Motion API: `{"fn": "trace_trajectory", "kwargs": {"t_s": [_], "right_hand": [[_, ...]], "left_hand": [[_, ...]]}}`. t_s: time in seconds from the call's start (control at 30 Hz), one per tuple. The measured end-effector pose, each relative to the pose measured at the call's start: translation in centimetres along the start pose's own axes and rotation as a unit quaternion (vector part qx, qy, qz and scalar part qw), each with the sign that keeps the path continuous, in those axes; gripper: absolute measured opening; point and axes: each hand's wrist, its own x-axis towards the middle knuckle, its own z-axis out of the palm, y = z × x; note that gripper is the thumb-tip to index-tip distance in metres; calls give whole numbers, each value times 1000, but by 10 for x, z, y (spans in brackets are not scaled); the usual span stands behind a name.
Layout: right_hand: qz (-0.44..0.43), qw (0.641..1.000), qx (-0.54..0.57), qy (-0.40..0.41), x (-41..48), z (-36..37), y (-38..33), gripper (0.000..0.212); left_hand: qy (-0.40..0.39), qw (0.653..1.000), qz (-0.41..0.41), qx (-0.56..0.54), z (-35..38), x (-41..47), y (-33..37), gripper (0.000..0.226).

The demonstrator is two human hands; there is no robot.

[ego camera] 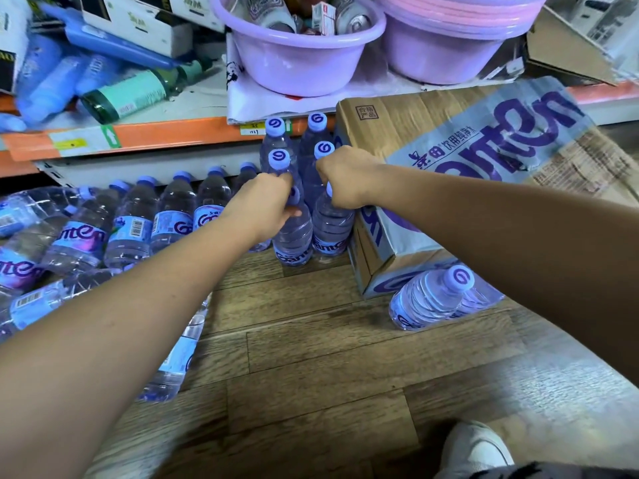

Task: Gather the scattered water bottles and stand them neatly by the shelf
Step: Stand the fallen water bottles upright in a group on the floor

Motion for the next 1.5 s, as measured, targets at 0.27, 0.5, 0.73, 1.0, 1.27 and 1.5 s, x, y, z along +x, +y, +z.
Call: {"fn": "trace_trajectory", "kwargs": {"t_s": [0.27,0.5,0.73,1.0,1.27,1.5], "right_hand": [[-21,998,-57,18,8,-14,-9,42],[-94,989,29,114,31,-18,-57,27],[-89,992,76,53,68,-5,-100,25],[-29,999,29,-32,126,18,-126,34],[73,995,-3,-71,202,62,-123,56],[149,982,74,-85,224,78,-131,71]], "left_hand": [[-27,992,-20,-122,-19,2,-18,69],[-65,993,-85,-55,-48,-12,-93,40],[-204,970,-131,-30,-3,-24,-146,35],[-31,988,-138,-65,16,14,-165,28],[-41,969,-187,-157,66,72,-175,47],[-33,977,-201,-70,76,80,-188,62]]}}
